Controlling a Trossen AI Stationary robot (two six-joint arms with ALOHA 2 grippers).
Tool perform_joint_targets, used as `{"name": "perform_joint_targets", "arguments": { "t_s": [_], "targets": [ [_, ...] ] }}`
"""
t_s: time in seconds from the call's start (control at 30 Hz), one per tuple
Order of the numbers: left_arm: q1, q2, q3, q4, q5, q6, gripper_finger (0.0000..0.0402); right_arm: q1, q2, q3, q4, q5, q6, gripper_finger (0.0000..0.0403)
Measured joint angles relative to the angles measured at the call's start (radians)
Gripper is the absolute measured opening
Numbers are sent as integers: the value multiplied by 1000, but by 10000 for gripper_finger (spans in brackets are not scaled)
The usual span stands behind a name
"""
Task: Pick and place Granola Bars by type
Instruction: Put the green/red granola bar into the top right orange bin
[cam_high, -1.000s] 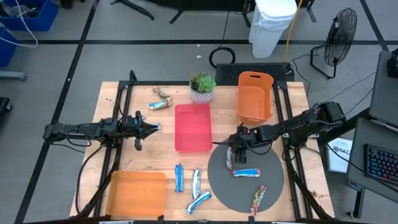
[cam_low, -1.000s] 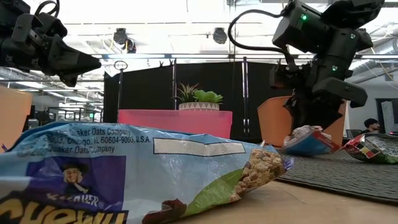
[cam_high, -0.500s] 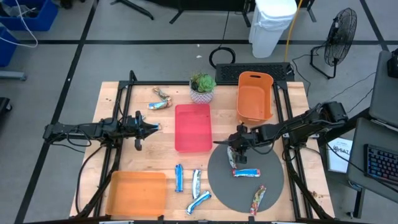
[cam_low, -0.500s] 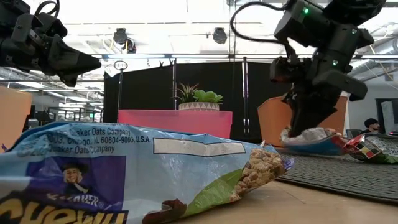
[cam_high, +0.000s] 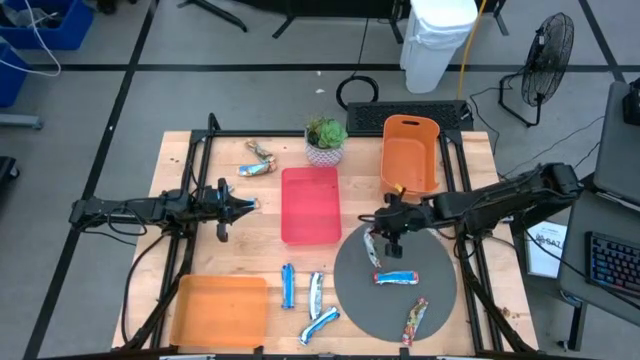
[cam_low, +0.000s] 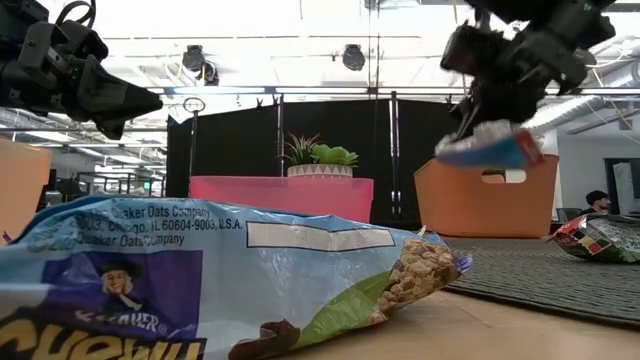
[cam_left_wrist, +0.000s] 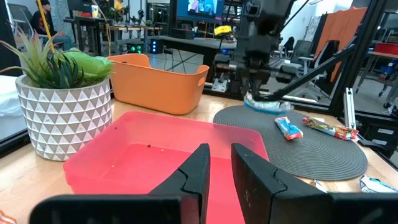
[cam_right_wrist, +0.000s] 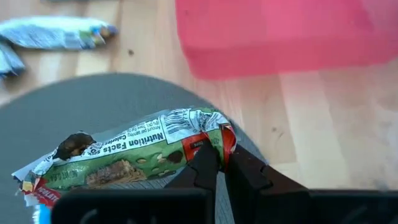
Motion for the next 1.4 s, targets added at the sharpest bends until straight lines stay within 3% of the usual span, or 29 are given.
{"name": "perform_joint_targets", "arguments": {
  "t_s": [0.6,0.97,1.07,1.4],
  "targets": [
    [0,0,0,0,0,0,72,0,-294,0,-2,2,-73,13],
    [0,0,0,0,0,0,72,0,-331,0,-4,7,-79,13],
    [0,0,0,0,0,0,72,-1,-331,0,10,89,-109,13],
    [0,0,0,0,0,0,72,-66,-332,1,110,561,-199,13]
  ]
}}
